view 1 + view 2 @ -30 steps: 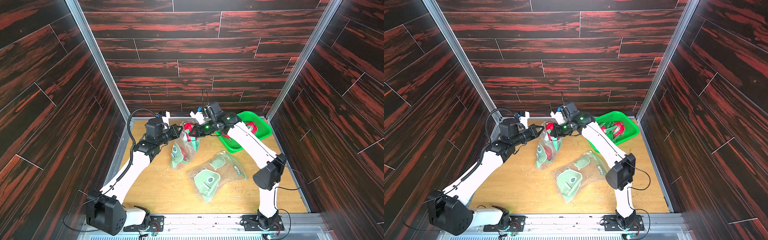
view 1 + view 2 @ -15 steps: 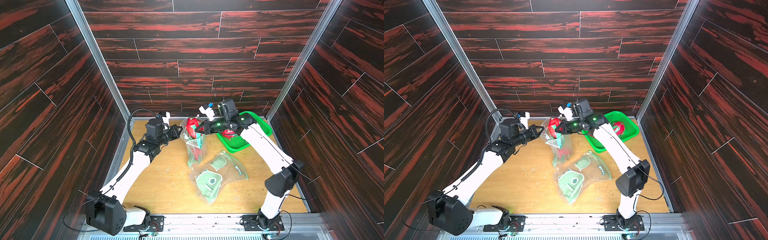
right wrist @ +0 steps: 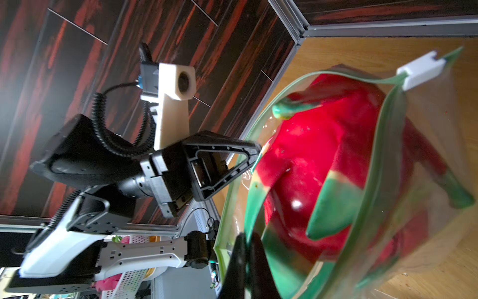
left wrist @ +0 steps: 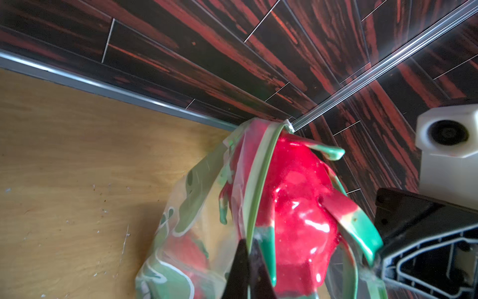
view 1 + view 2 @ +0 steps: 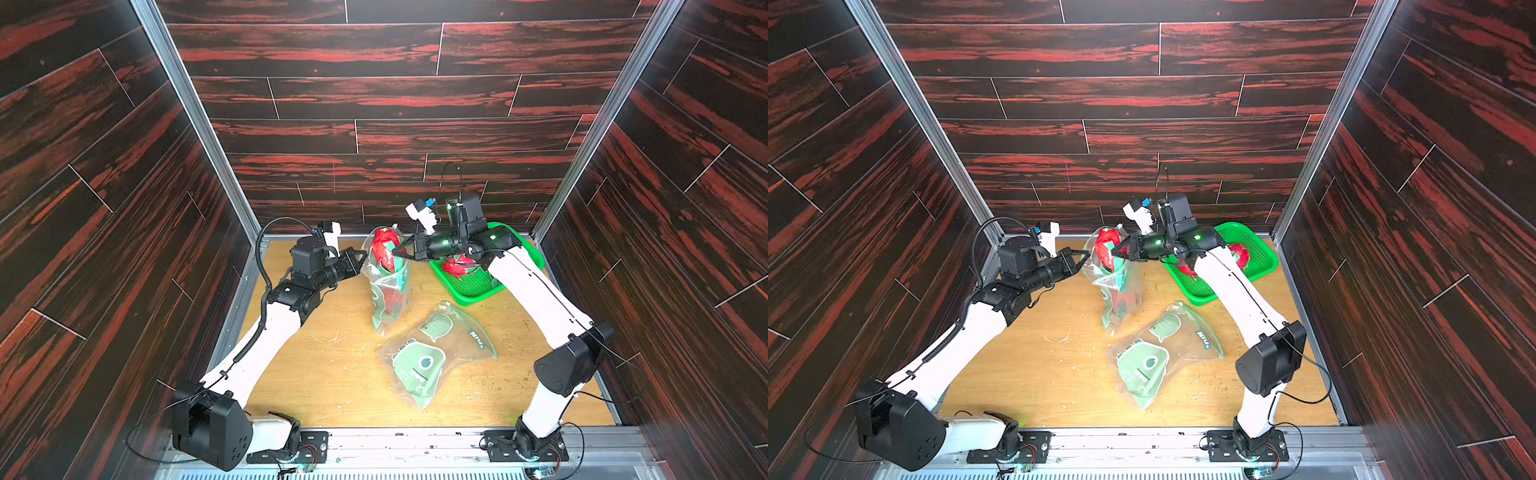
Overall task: Open the zip-top bag and take out the dragon fruit
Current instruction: Place the dragon fruit in the basket.
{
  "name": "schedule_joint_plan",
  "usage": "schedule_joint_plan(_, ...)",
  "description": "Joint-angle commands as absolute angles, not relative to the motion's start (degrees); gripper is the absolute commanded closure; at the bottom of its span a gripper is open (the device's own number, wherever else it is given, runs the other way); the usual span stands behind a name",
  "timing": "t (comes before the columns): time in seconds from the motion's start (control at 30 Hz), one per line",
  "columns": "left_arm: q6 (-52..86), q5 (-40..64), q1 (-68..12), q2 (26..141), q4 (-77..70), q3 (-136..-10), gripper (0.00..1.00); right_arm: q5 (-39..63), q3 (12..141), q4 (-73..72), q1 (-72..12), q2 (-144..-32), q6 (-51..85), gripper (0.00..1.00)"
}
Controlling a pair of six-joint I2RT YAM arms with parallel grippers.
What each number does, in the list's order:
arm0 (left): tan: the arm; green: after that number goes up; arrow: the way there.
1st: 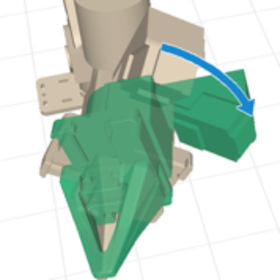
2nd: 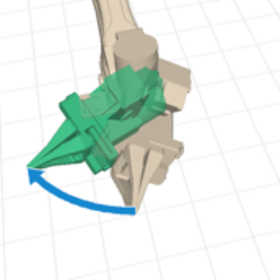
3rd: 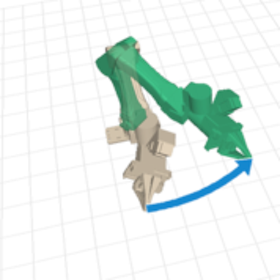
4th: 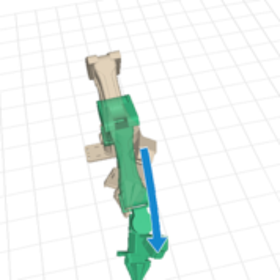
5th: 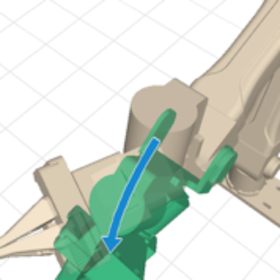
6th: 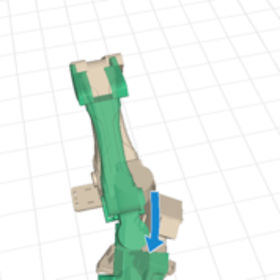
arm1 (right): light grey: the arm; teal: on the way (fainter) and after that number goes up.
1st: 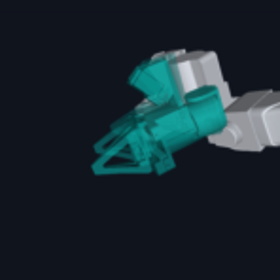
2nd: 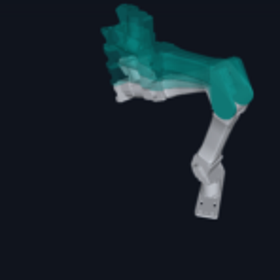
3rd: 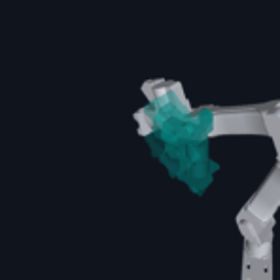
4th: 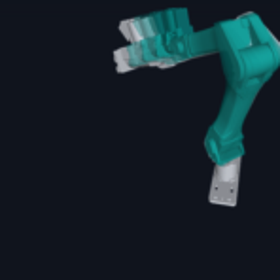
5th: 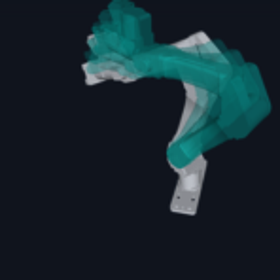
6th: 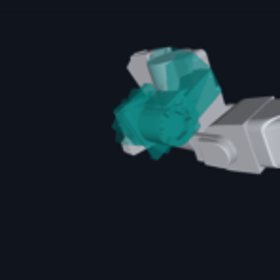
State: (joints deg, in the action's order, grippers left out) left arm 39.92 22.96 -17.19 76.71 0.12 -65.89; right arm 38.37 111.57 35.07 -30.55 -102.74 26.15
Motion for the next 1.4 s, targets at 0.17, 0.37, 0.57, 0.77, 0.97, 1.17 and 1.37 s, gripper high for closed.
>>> schedule_joint_plan(0.17, 40.81, 25.22, -16.96, 77.36, -2.46, -65.82, 1.00, 44.71, 115.90, 17.32, -29.04, -99.73, 29.52, 1.00)
schedule_joint_plan(0.37, 40.76, 26.13, -16.96, 77.90, -2.79, -66.03, 1.00, 44.91, 116.56, 12.20, -28.99, -100.37, 30.32, 1.00)
schedule_joint_plan(0.57, 43.93, 28.77, -16.96, 78.20, -6.97, -65.54, 1.00, 46.38, 114.79, 6.70, -28.81, -100.89, 31.86, 1.00)
schedule_joint_plan(0.77, 46.93, 23.78, -16.25, 79.03, -6.47, -63.71, 1.00, 49.44, 110.23, -1.22, -28.75, -98.76, 34.86, 1.00)
schedule_joint_plan(0.97, 50.03, 23.69, -15.52, 79.41, -6.68, -64.81, 1.00, 54.41, 102.53, -7.79, -28.78, -95.62, 35.58, 1.00)
schedule_joint_plan(1.17, 46.42, 17.88, -15.38, 77.21, -1.31, -69.11, 1.00, 55.29, 94.11, -5.22, -28.74, -93.26, 31.43, 1.00)
schedule_joint_plan(1.37, 45.11, 16.82, -15.35, 78.43, 0.42, -71.52, 1.00, 58.84, 91.14, -8.78, -28.78, -92.17, 30.11, 1.00)
